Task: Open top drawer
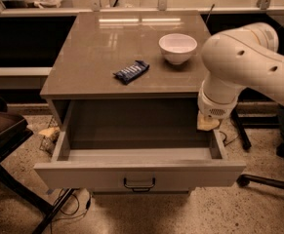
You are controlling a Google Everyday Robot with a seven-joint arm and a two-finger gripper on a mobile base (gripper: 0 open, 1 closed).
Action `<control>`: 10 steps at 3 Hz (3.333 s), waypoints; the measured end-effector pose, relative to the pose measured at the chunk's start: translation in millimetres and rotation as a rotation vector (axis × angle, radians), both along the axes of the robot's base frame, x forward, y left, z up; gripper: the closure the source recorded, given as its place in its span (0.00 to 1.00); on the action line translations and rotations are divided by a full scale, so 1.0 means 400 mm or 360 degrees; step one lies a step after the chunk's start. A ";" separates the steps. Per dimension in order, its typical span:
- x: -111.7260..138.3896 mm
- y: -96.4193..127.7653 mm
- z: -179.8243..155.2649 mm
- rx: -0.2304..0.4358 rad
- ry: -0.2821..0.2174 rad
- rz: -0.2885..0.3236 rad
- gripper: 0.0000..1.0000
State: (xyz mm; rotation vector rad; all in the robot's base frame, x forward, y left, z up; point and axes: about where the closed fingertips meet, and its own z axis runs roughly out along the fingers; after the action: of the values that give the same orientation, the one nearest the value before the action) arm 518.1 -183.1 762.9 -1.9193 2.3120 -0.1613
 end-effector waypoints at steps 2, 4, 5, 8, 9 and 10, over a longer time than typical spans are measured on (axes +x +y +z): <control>0.051 0.061 -0.167 0.0218 0.0084 0.0079 1.00; 0.009 0.071 -0.244 0.0282 0.0144 0.0092 1.00; -0.083 0.093 -0.304 0.0321 0.0167 0.0104 1.00; -0.298 0.110 -0.287 0.0349 0.0419 0.0149 1.00; -0.372 0.123 -0.287 0.0395 0.0645 0.0291 1.00; -0.403 0.117 -0.283 0.0390 0.0722 0.0342 0.80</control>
Offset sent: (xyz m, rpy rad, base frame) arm 0.0201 0.0562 -0.1042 0.1871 0.1068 0.1112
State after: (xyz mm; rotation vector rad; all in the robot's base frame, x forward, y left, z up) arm 357.1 -136.1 649.6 -2.2258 2.2056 0.6093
